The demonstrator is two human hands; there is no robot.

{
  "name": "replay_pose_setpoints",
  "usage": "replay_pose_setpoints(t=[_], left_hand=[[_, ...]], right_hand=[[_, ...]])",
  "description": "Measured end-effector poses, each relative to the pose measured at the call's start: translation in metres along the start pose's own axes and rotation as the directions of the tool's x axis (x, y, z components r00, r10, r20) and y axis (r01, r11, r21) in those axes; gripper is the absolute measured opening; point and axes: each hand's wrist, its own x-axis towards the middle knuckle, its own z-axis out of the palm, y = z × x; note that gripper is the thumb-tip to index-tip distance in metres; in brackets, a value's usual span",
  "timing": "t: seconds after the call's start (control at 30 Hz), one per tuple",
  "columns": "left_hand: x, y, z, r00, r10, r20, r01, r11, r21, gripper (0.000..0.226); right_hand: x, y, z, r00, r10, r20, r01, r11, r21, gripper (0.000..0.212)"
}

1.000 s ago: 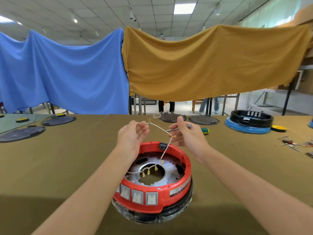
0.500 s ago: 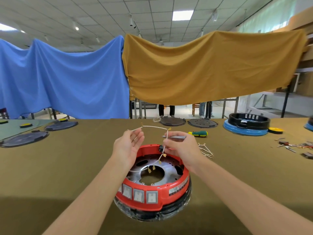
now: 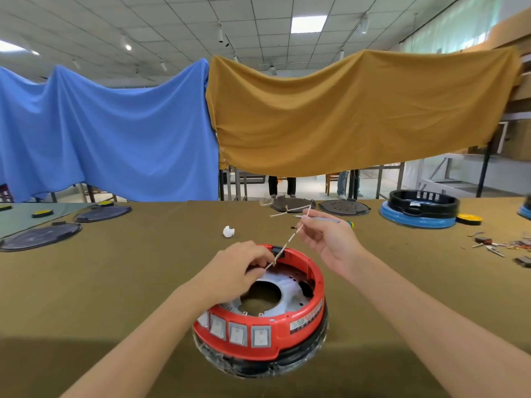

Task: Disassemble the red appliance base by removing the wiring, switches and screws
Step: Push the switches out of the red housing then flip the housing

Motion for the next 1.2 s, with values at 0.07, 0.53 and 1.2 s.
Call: replay_pose_setpoints(t=[0.07, 0.53, 1.2], left_hand=[[0.003, 0.002, -0.001, 0.999, 0.033, -0.011, -0.033, 0.998, -0.057, 0.020], [0.018, 0.005, -0.007, 0.936, -0.322, -0.143, -0.041, 0.304, -0.952, 0.021], [0.074, -0.006, 0.001, 0.851, -0.525, -0.032, 0.103, 0.227, -0.969, 0.019]], right_hand=[[0.000, -0.001, 0.000, 1.000, 0.016, 0.016, -0.016, 0.999, 0.033, 0.020], [-0.008, -0.009, 0.010, 0.991, 0.128, -0.036, -0.132, 0.981, -0.142, 0.027], [0.038, -0.012, -0.043, 0.911, -0.412, 0.039, 0.303, 0.599, -0.741, 0.023]])
